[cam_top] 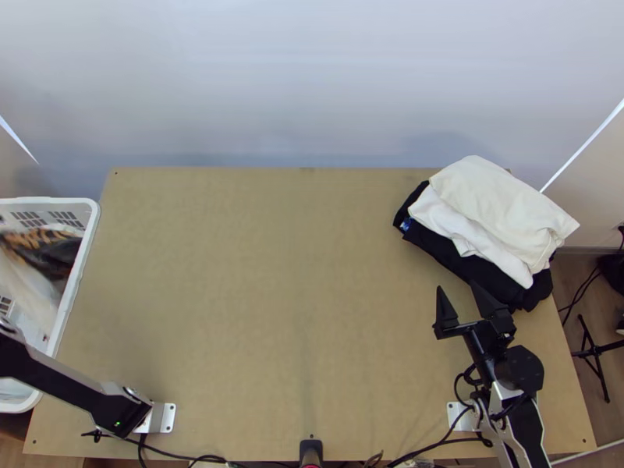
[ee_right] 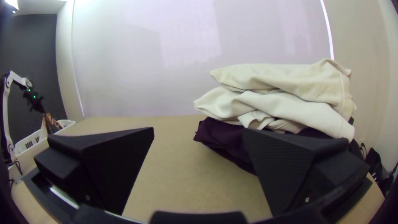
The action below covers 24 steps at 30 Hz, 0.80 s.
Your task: Fold the t-shirt
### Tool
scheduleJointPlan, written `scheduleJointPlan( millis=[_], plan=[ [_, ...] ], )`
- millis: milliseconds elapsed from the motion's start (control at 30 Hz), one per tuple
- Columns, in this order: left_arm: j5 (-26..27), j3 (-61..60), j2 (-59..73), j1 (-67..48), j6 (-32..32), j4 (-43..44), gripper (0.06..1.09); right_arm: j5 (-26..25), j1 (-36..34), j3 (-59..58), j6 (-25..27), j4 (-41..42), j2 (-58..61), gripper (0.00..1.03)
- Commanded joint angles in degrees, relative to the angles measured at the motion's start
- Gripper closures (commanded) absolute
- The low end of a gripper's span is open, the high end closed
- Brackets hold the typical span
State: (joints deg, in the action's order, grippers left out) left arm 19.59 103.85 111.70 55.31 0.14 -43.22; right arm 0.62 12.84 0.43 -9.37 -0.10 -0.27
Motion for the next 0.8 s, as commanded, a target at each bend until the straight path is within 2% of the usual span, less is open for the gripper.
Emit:
scheduleJointPlan(
  millis=[0, 233, 367, 567, 767],
  plan=[
    [5.28, 1.18, -18.98, -8.38, -7.0, -0.9, 1.05, -0.01, -0.01, 0.01, 0.05, 0.01, 0.1, 0.04],
    [4.75, -2.43, -28.12, -22.7, -11.92, -0.02, 1.05, -0.01, 0.08, 0.01, 0.05, 0.01, 0.01, 0.04],
    [1.41, -7.0, -33.92, -34.57, -13.15, 0.16, 1.05, -0.01, -0.01, 0.01, 0.05, 0.01, 0.1, 0.04],
    [-9.05, -20.18, -41.12, -56.98, -13.5, 3.06, 1.05, -0.01, -0.01, 0.01, 0.05, 0.01, 0.01, 0.04],
    [-20.39, -32.66, -44.64, -78.86, -15.44, 10.44, 1.05, -0.01, 0.08, 0.01, 0.05, 0.01, 0.01, 0.04]
  ],
)
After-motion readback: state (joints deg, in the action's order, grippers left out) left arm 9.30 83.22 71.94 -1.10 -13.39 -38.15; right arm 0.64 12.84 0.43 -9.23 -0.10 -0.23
